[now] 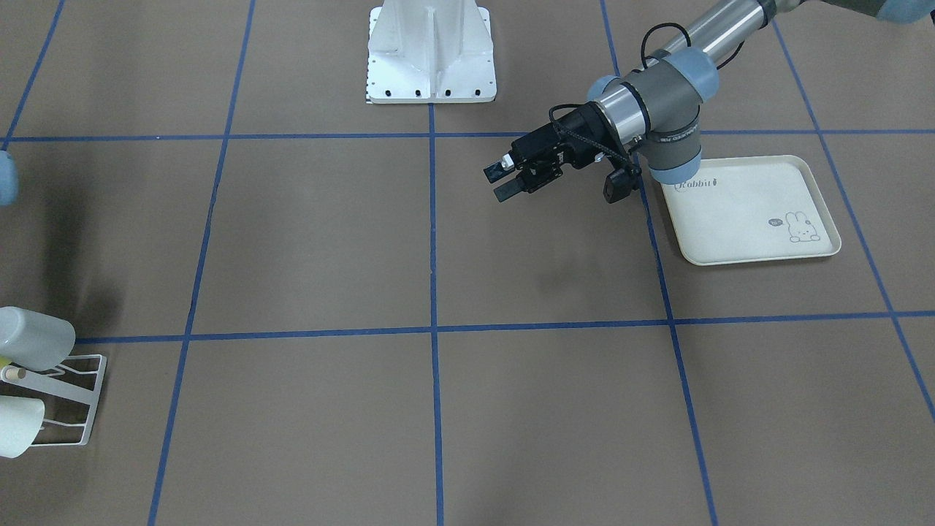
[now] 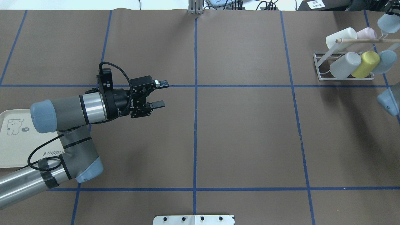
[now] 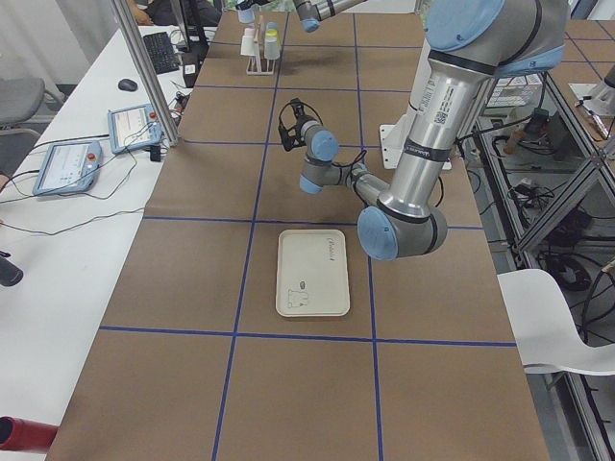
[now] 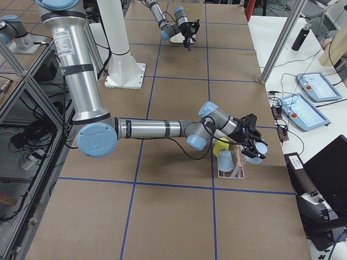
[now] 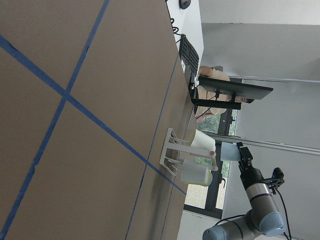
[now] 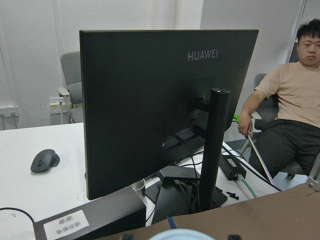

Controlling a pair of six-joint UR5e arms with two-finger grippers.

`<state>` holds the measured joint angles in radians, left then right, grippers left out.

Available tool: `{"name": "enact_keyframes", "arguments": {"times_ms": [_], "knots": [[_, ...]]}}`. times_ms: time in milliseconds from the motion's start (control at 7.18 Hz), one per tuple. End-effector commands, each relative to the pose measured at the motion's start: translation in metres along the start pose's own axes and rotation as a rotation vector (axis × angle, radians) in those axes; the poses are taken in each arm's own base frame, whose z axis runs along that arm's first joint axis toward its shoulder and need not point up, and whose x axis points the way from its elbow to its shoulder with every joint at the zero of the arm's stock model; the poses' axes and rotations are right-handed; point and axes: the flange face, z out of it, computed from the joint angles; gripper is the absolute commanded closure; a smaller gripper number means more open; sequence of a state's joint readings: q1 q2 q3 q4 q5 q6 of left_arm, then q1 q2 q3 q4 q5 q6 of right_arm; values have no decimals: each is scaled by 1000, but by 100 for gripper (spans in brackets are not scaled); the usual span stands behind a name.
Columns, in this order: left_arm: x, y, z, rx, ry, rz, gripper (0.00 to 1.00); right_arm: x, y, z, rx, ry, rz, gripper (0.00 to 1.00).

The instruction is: Transfer IKEA cup to right arm and place on rack

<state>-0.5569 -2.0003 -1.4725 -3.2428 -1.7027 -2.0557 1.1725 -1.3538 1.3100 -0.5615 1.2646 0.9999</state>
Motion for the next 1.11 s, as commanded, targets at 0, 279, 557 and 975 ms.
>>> {"name": "enact_keyframes", "arguments": {"times_ms": [0,279,557,975], "knots": [[-1,0,0,1,-1,0,1,4,4,1,-4,8,-2,87],[0,0,1,0,0,0,1,10,12,5,-16,21,-10,83],[3,1,2,-2,4,1,1,16,23,10,-33,36,-22,60],[3,1,2,-3,6,1,1,9,31,9,-36,30,-31,45]]}}
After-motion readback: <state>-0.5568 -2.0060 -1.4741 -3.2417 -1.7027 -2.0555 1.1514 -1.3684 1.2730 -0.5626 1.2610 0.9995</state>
